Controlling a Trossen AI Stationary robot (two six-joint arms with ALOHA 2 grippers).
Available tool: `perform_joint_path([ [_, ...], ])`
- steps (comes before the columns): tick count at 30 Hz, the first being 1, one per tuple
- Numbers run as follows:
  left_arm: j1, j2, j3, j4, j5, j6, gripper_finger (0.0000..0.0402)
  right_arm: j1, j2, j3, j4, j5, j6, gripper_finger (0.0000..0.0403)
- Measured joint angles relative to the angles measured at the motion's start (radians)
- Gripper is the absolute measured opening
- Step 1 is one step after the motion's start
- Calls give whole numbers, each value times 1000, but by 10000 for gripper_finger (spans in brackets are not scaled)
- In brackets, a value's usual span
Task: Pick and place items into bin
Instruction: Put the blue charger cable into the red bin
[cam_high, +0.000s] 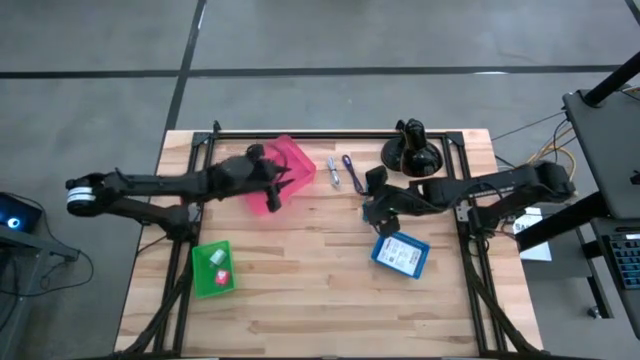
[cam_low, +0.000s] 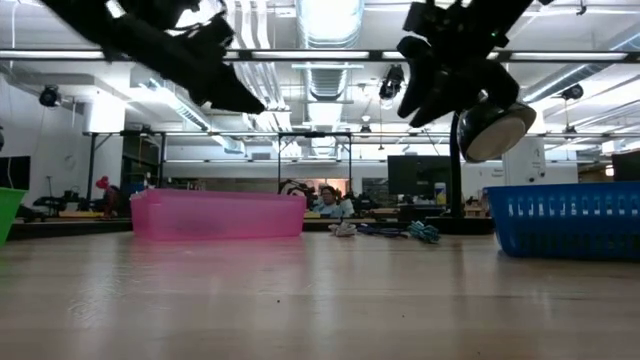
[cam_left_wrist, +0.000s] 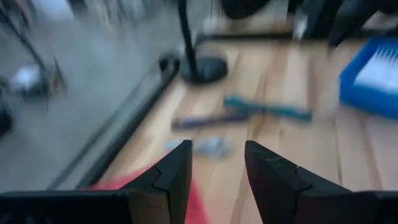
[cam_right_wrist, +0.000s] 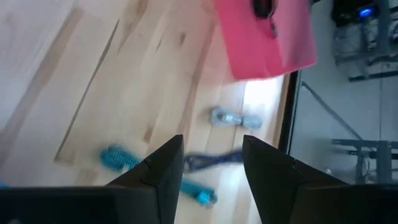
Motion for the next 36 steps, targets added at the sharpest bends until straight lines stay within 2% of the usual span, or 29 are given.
perform_joint_path([
  [4,-34,-23,-217,454,0,51,132,-1,42,40,-67,0,-57,151],
  [7,-44,-21,-336,690,2,50,132,-2,69,61,-95,1,-88,150],
  [12,-51,-6,-401,995,0,128,132,-7,115,80,-138,-9,-147,148],
  [20,-51,2,-379,948,1,133,132,-49,238,120,-243,-41,-150,148],
  [24,-50,22,-378,939,2,135,132,-81,311,166,-289,-90,-163,148],
  [29,-50,29,-375,940,1,156,132,-113,382,217,-310,-208,-202,148],
  [36,-50,30,-376,941,1,154,132,-134,455,234,-331,-247,-228,148],
])
